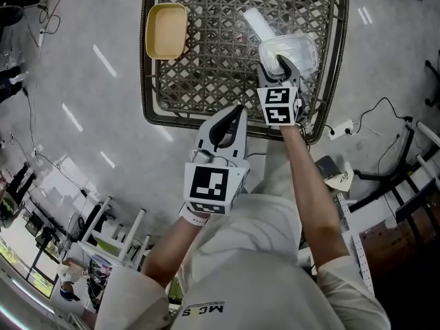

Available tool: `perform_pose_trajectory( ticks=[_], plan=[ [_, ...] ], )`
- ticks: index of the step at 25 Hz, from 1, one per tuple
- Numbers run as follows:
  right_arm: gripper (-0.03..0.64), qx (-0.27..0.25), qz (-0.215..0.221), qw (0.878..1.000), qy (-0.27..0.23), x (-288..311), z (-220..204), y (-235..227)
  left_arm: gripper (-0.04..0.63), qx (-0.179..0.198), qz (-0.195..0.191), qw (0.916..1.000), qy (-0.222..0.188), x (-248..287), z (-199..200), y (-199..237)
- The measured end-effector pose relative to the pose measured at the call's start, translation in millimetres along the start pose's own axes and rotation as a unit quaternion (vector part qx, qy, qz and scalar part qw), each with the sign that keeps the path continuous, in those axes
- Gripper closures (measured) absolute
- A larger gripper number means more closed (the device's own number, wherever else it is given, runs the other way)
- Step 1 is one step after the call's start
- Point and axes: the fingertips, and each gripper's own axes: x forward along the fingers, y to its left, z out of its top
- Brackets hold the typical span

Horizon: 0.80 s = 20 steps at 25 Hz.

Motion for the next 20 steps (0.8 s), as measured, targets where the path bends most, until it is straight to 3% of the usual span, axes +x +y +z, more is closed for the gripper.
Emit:
perform_pose_trajectory(
  ticks=[12, 15, 16, 20],
  plan=[
    [0.388, -0.012, -0.008, 1.0, 0.001, 0.5, 0.7, -2.1, 0.569, 0.003, 0.011, 0.9999, 0.003, -6.7, -9.0, -5.7],
    [0.44, -0.016, 0.009, 1.0, 0.008, 0.1, 0.8, -0.6, 0.569, 0.002, 0.017, 0.9998, 0.003, -8.6, -10.5, -3.4],
    [0.535, -0.02, 0.014, 1.0, 0.013, 0.2, 0.8, 0.9, 0.569, 0.001, 0.019, 0.9998, 0.003, -9.2, -11.1, -2.7],
    [0.549, -0.023, 0.016, 0.999, 0.021, 0.0, 0.9, 1.6, 0.569, -0.003, 0.024, 0.9997, 0.001, -10.0, -11.0, -4.3]
  ],
)
